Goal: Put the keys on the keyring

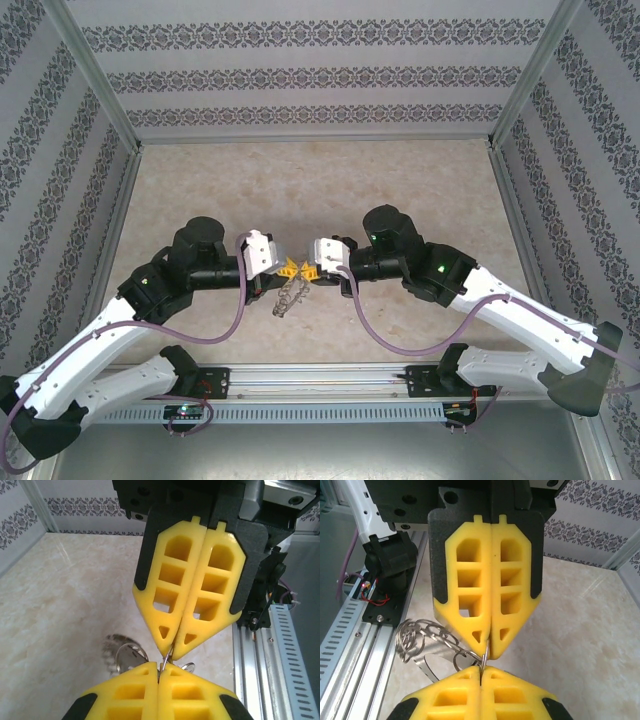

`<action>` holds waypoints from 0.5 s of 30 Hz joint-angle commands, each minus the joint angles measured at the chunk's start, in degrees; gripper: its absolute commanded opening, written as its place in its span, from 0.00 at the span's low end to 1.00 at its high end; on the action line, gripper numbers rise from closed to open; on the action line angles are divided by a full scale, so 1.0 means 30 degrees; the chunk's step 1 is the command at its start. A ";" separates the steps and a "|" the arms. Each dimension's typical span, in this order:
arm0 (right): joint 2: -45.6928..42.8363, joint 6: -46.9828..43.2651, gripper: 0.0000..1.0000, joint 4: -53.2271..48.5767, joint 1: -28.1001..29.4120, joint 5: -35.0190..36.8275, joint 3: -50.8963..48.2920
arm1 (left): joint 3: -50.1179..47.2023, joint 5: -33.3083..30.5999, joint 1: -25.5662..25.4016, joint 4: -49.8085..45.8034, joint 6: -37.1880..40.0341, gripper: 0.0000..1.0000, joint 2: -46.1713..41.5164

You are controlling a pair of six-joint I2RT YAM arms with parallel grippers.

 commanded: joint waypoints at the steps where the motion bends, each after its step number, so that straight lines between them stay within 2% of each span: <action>1: -0.0242 -0.0369 0.00 0.0755 0.0288 -0.0558 0.0762 | 0.0193 -0.0188 -0.0380 0.0300 -0.0017 0.00 -0.0097; 4: -0.0494 -0.0115 0.00 0.1057 0.0310 -0.0303 0.0461 | -0.0726 0.0190 -0.0400 0.2005 -0.0882 0.00 -0.0835; 7: -0.0868 0.0395 0.15 0.1659 0.0310 -0.0045 -0.0259 | -0.1784 0.0434 -0.0400 0.3923 -0.1960 0.00 -0.1470; 9: -0.1068 0.0692 0.21 0.2031 0.0290 -0.0027 -0.0741 | -0.2379 0.0549 -0.0404 0.5072 -0.2497 0.00 -0.1890; 15: -0.1305 0.1217 0.22 0.2501 0.0293 -0.0128 -0.1265 | -0.3761 0.1846 -0.0399 0.7583 -0.3800 0.00 -0.2765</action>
